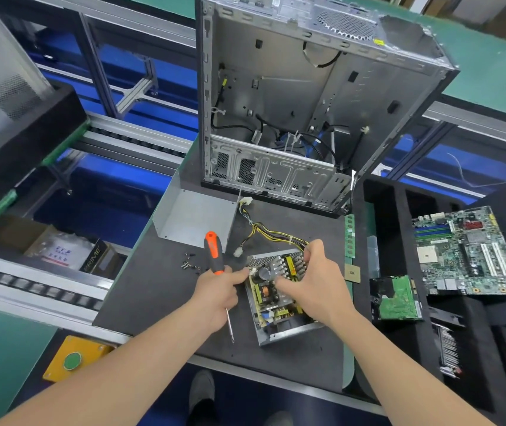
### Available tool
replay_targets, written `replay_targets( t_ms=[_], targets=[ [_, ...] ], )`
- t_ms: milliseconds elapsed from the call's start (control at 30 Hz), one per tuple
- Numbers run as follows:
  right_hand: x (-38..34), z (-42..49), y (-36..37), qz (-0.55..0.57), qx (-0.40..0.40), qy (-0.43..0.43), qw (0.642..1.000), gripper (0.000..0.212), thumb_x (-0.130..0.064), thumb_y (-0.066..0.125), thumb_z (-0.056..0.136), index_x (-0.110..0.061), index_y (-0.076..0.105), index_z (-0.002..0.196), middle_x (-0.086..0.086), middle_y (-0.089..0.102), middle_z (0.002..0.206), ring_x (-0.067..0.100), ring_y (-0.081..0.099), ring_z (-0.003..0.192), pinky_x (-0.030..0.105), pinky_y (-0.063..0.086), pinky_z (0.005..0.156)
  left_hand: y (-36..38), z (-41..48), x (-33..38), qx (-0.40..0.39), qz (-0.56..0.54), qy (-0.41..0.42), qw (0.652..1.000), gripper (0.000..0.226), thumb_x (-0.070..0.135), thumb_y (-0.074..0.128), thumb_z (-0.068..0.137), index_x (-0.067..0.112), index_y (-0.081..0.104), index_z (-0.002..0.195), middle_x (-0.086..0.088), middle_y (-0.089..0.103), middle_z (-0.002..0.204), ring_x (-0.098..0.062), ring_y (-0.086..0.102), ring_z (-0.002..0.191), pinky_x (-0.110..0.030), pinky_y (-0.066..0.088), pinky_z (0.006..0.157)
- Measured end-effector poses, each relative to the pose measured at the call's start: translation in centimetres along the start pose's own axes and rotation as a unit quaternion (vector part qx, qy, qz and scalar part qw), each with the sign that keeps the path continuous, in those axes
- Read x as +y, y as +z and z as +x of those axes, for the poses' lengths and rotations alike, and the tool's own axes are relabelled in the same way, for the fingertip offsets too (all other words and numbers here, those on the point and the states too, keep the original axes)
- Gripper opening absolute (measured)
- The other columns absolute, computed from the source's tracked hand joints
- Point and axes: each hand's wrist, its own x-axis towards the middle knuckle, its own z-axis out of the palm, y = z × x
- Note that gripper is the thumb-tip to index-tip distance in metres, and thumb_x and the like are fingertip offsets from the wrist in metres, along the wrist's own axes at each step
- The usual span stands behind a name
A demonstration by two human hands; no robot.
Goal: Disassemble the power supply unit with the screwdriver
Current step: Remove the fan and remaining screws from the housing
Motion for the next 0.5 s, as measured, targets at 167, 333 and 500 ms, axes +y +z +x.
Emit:
replay_targets(
  t_ms=[167,333,500],
  targets=[
    [-0.05,-0.22,0.23,-0.005,-0.001,-0.005,1.0,0.06,-0.061,0.07,0.063,-0.029,0.028,0.091,-0.006,0.049,0.062,0.013,0.039,0.049,0.029,0.031,0.046,0.6,-0.37,-0.51,0.056,0.012,0.054,0.997,0.052,0.001,0.08,0.089,0.024,0.036,0.072,0.005,0.029,0.058,-0.012,0.023,0.047,-0.024,0.023,0.044],
    [0.06,-0.26,0.29,-0.013,0.0,-0.011,1.0,0.062,-0.059,0.074,0.066,-0.028,0.027,0.091,-0.005,0.051,0.064,0.013,0.04,0.05,0.029,0.031,0.046,0.89,-0.16,-0.79,0.077,0.006,0.053,0.996,0.048,0.005,0.083,0.086,0.023,0.041,0.075,0.007,0.036,0.057,-0.012,0.029,0.046,-0.025,0.028,0.047],
    [0.09,-0.34,0.39,-0.017,0.008,-0.009,1.0,0.062,-0.06,0.074,0.065,-0.03,0.027,0.091,-0.005,0.051,0.063,0.012,0.041,0.049,0.028,0.03,0.045,0.09,-0.06,-0.6,0.064,0.002,0.022,0.998,0.051,0.007,0.086,0.086,0.023,0.038,0.076,0.009,0.029,0.049,-0.008,0.021,0.037,-0.023,0.021,0.037]
  ],
)
